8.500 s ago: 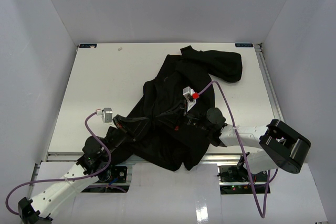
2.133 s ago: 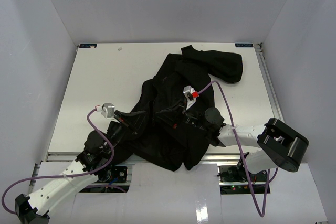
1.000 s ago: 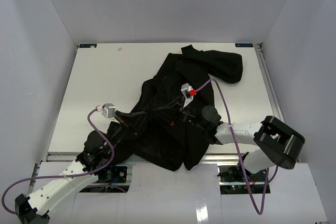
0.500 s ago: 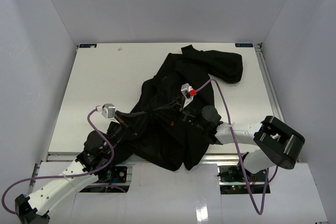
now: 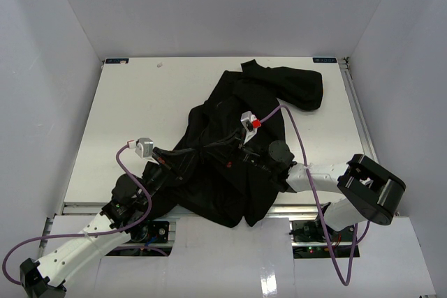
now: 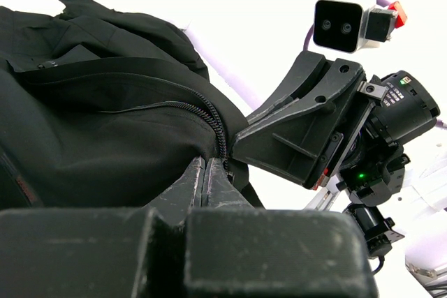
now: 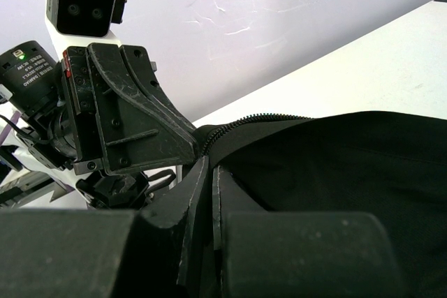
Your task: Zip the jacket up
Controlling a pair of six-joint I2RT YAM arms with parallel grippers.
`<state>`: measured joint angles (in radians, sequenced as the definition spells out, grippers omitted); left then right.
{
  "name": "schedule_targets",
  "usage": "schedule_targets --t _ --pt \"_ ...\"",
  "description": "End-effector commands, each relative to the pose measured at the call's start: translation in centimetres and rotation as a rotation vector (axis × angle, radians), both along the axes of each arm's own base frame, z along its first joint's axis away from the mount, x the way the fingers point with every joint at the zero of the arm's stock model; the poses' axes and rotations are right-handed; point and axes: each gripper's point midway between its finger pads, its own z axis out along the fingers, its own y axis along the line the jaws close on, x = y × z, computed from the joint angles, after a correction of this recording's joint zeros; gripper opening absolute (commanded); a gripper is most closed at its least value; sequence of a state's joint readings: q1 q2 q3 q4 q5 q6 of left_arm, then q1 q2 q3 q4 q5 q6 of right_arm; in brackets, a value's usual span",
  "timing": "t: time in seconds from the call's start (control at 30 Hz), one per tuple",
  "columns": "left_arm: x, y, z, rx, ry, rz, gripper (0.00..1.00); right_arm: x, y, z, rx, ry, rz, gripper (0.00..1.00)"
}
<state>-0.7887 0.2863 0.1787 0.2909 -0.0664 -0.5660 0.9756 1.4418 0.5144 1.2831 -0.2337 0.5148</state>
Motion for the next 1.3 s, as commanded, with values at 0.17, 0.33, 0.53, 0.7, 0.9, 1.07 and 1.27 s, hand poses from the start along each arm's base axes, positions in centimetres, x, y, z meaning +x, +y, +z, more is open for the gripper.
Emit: schedule_targets --t 0.17,0.33,0.53,0.7,0.9,1.07,1.27 --pt "-0.16 -0.01 1.68 -0.034 -0.021 -0.005 0.00 -1.15 -2.54 8.35 0.297 -0.208 -0.029 0.08" --pt "-0.17 0.00 1.58 -0.033 -0.019 -0.005 0.00 -0.98 -2.55 8.35 0.290 -0.212 -0.040 0.08" --pt "-0.15 0.04 1.78 -0.036 -0.021 -0.003 0.00 -1.18 -2.74 8.30 0.290 -0.214 -0.036 0.08" --pt "-0.13 0.08 1.80 -0.039 -0.022 0.000 0.00 -1.24 -2.74 8.05 0.287 -0.209 -0.032 0.08" --pt "-0.14 0.06 1.72 -0.038 -0.021 -0.001 0.00 -1.21 -2.78 7.98 0.286 -0.208 -0.036 0.08" --pt "-0.19 0.06 1.77 -0.040 -0.022 -0.004 0.00 -1.19 -2.80 7.93 0.287 -0.208 -0.038 0.08" --pt "-0.23 -0.02 1.65 -0.039 -0.018 -0.009 0.00 -1.01 -2.83 8.12 0.288 -0.212 -0.048 0.08"
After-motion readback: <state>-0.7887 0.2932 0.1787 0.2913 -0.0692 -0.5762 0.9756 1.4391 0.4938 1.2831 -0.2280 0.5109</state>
